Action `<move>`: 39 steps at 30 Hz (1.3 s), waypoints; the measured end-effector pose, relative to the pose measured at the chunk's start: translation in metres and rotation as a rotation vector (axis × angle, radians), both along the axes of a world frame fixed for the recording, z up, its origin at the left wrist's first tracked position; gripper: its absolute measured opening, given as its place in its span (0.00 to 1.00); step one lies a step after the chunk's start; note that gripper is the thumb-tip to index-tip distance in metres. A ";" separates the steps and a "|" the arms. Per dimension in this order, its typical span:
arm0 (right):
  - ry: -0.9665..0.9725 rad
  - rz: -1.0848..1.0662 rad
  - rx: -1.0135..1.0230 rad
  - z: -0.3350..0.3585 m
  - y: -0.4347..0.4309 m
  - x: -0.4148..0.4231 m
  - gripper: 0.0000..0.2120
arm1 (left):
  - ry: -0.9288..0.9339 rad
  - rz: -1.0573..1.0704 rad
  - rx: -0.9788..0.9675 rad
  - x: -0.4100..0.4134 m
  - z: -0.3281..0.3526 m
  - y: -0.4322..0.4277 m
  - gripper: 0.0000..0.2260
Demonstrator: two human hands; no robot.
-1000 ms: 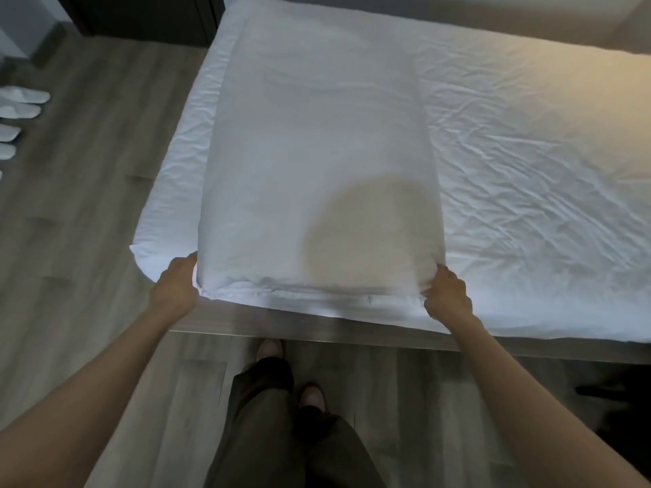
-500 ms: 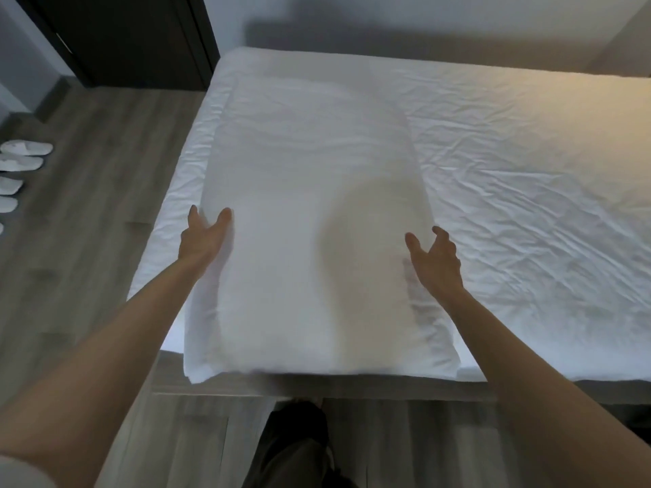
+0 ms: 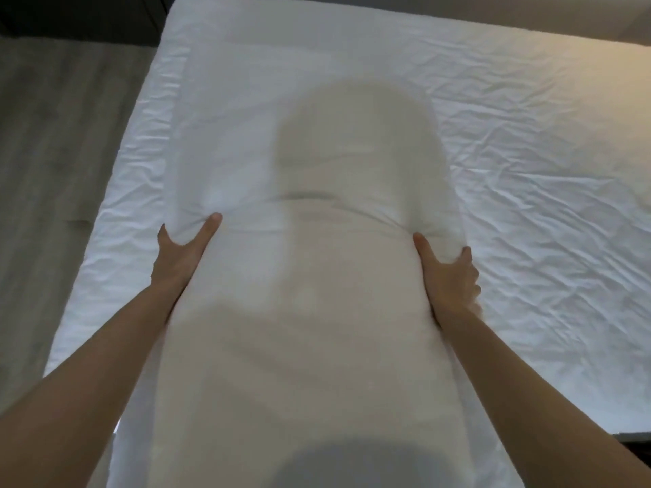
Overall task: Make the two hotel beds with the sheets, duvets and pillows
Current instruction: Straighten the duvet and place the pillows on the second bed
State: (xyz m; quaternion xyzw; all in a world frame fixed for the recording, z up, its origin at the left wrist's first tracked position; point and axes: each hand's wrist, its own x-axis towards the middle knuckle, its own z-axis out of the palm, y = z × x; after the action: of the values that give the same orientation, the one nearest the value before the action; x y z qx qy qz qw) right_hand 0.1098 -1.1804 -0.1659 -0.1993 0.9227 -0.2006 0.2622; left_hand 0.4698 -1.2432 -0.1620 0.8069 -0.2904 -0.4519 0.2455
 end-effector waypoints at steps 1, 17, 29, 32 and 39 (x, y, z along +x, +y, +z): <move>0.016 -0.006 -0.010 -0.006 -0.001 -0.001 0.56 | 0.005 0.006 0.020 0.000 -0.005 -0.003 0.57; 0.104 0.063 0.029 -0.033 -0.012 -0.002 0.48 | 0.070 0.023 -0.110 0.010 -0.020 -0.012 0.43; -0.020 0.136 -0.087 0.069 0.072 -0.042 0.32 | 0.079 0.037 -0.202 -0.008 0.060 0.057 0.46; -0.035 0.090 -0.057 0.086 0.127 -0.059 0.35 | 0.073 -0.003 -0.147 -0.025 0.077 0.101 0.48; -0.089 -0.083 0.061 0.110 0.271 -0.121 0.43 | 0.080 -0.162 -0.068 -0.111 0.110 0.181 0.45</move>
State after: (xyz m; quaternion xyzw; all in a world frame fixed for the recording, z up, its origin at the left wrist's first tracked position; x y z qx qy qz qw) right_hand -0.0116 -0.9097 -0.0561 -0.1437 0.9233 -0.1915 0.3002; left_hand 0.3591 -1.0620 -0.0517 0.7535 -0.3597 -0.4920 0.2466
